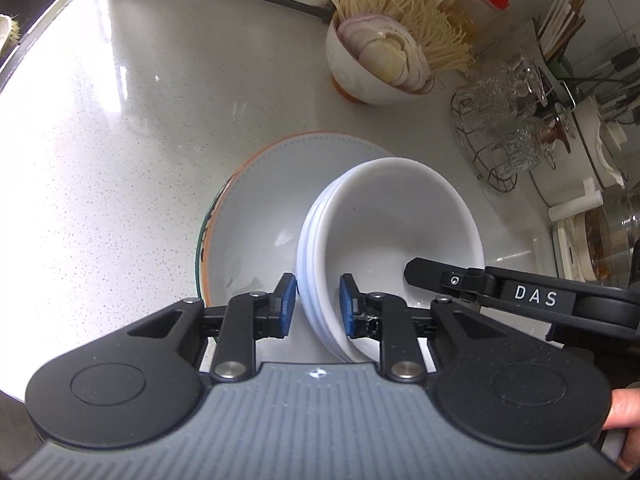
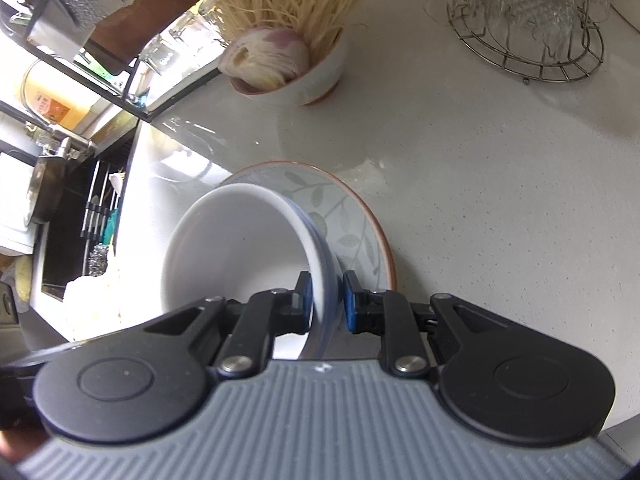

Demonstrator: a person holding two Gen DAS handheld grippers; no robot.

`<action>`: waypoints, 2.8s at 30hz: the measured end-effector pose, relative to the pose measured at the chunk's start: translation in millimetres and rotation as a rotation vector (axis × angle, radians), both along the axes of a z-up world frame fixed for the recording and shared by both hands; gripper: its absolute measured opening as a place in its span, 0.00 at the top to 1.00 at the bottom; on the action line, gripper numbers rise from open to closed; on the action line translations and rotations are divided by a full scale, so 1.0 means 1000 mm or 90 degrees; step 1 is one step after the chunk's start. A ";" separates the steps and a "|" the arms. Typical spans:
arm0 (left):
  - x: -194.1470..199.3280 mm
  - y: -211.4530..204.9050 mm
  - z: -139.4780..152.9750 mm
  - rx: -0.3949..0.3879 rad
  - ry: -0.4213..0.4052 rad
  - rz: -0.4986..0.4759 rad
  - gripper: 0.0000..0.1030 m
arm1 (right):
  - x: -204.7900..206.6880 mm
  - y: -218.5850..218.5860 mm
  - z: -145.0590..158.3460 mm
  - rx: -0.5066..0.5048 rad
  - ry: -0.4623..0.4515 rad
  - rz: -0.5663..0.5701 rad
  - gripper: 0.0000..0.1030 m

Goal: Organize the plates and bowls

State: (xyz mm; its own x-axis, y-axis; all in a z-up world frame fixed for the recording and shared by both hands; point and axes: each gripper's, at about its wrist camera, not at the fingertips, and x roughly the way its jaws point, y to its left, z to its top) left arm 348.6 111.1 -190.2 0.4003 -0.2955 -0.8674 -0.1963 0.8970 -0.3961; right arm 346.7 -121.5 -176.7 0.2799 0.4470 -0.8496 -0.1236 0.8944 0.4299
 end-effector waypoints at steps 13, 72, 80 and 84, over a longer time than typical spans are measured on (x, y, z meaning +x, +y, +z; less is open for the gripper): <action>0.002 0.007 0.001 0.002 -0.002 -0.012 0.47 | -0.008 0.002 0.004 -0.017 -0.023 -0.038 0.80; -0.283 -0.103 0.195 0.169 -0.305 0.058 0.45 | -0.242 -0.107 0.160 0.038 -0.374 0.022 0.80; -0.317 -0.113 0.189 0.176 -0.301 0.063 0.45 | -0.267 -0.108 0.155 0.030 -0.373 0.034 0.80; -0.326 -0.115 0.188 0.178 -0.301 0.069 0.45 | -0.275 -0.110 0.156 0.025 -0.379 0.037 0.80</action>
